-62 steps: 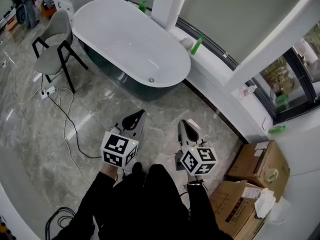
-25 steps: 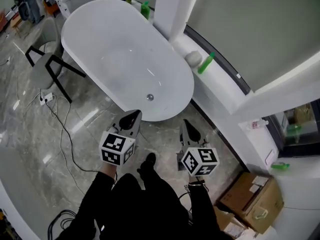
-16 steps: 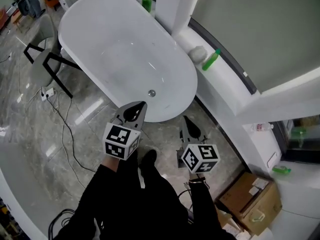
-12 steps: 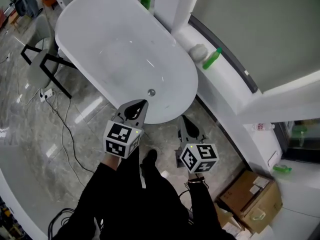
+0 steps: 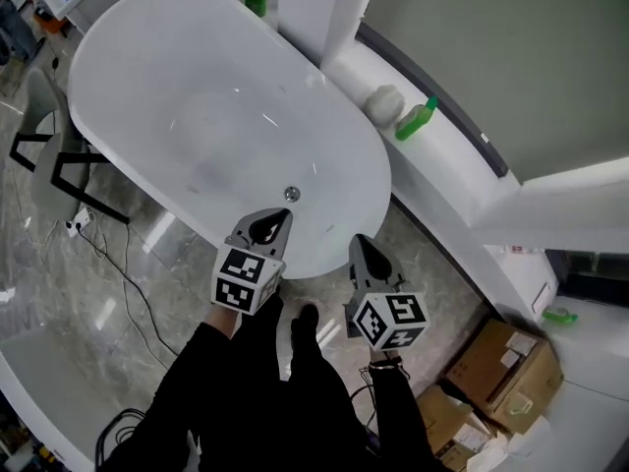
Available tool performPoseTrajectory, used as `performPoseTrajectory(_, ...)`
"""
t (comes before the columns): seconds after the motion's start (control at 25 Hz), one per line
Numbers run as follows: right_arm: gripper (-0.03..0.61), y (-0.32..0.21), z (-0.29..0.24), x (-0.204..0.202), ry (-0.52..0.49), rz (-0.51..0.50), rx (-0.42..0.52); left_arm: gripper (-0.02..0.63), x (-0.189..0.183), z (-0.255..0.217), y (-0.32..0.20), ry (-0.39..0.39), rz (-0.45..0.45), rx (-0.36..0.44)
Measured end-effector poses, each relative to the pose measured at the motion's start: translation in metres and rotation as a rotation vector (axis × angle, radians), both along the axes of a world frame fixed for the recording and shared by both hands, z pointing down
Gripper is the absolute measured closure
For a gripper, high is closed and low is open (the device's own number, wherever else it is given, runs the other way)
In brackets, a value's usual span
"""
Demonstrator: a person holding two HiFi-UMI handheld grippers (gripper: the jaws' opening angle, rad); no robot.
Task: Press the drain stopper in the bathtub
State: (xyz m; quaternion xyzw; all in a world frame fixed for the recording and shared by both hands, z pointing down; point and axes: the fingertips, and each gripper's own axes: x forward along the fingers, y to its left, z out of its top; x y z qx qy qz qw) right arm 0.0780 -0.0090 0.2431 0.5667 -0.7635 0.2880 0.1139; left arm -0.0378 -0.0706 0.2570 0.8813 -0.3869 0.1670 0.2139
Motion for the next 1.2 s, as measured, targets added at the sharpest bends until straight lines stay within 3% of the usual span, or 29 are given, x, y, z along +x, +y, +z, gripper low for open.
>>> performPoseTrajectory(0.32, 0.58, -0.051, 0.065, -0.021, 0.003, 0.07, -0.086, 0.606, 0.002, 0.108, -0.062, -0.065, 0.107, -0.186)
performPoseTrajectory(0.64, 0.58, -0.071, 0.148, -0.02, -0.05, 0.186, -0.159, 0.606, 0.019, 0.223, -0.098, -0.131, 0.17, -0.321)
performPoseTrajectory(0.84, 0.58, -0.088, 0.202, -0.023, -0.029, 0.189, -0.192, 0.606, 0.03, 0.293, -0.11, -0.185, 0.222, -0.368)
performPoseTrajectory(1.2, 0.58, -0.125, 0.309, -0.021, -0.074, 0.224, -0.315, 0.606, 0.04, 0.396, -0.126, -0.23, 0.205, -0.474)
